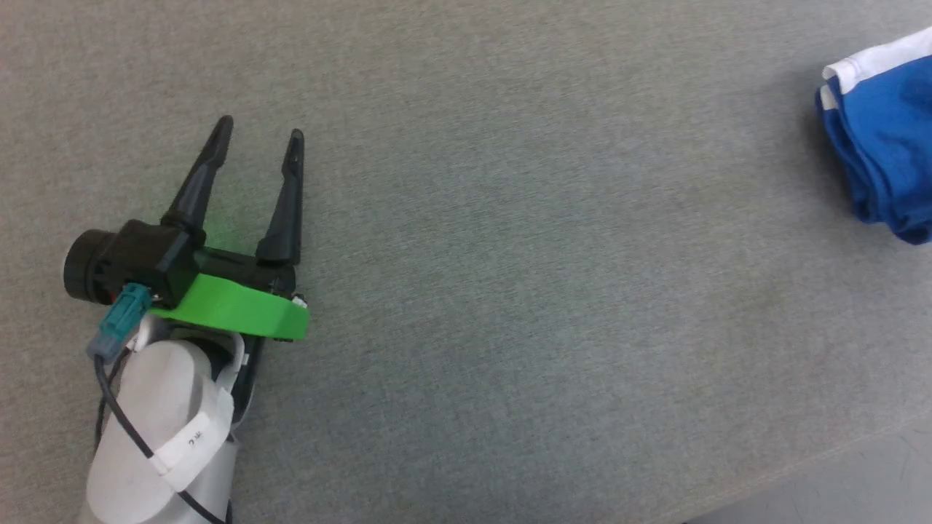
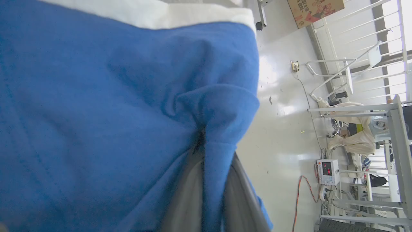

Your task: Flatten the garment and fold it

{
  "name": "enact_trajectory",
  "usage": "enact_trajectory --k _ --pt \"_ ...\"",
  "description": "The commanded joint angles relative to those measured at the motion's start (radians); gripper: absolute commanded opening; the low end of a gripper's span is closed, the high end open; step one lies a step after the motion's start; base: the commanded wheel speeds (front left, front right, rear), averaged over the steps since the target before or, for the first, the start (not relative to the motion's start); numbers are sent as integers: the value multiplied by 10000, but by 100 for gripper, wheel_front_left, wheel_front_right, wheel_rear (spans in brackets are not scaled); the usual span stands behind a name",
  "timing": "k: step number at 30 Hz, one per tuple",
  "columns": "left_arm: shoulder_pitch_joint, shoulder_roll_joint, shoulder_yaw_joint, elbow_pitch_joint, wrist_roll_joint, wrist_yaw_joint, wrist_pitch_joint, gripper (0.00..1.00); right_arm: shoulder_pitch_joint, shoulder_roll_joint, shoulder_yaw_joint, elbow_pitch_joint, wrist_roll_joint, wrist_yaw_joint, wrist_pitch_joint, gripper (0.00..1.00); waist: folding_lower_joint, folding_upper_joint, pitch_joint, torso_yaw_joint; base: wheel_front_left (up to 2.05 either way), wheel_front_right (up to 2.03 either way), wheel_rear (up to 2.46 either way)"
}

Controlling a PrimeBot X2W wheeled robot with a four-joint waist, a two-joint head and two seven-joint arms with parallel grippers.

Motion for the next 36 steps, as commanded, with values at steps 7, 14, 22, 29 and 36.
enact_trajectory --k 7,14,22,29,36 --pt "-23 155 77 11 -20 54 -95 100 -506 265 -978 784 -555 -19 184 100 -1 -1 10 295 0 0 0" --pt "185 -194 -58 546 -198 88 -364 100 -234 288 -1594 761 -770 -19 -491 100 -1 -1 -1028 516 0 0 0" --pt "807 -732 55 1342 -601 131 -550 100 525 1177 -1170 -498 635 -19 -1997 100 -1 -1 -2702 1117 0 0 0" --pt "1283 -1061 423 1515 -736 192 -576 100 1799 2145 -361 -2150 2157 -19 -2728 100 -1 -1 -3625 1882 0 0 0" --pt "1736 -1358 732 1626 -746 119 -578 100 3385 3215 228 -3627 3070 -19 -3295 100 -1 -1 -4202 2629 0 0 0"
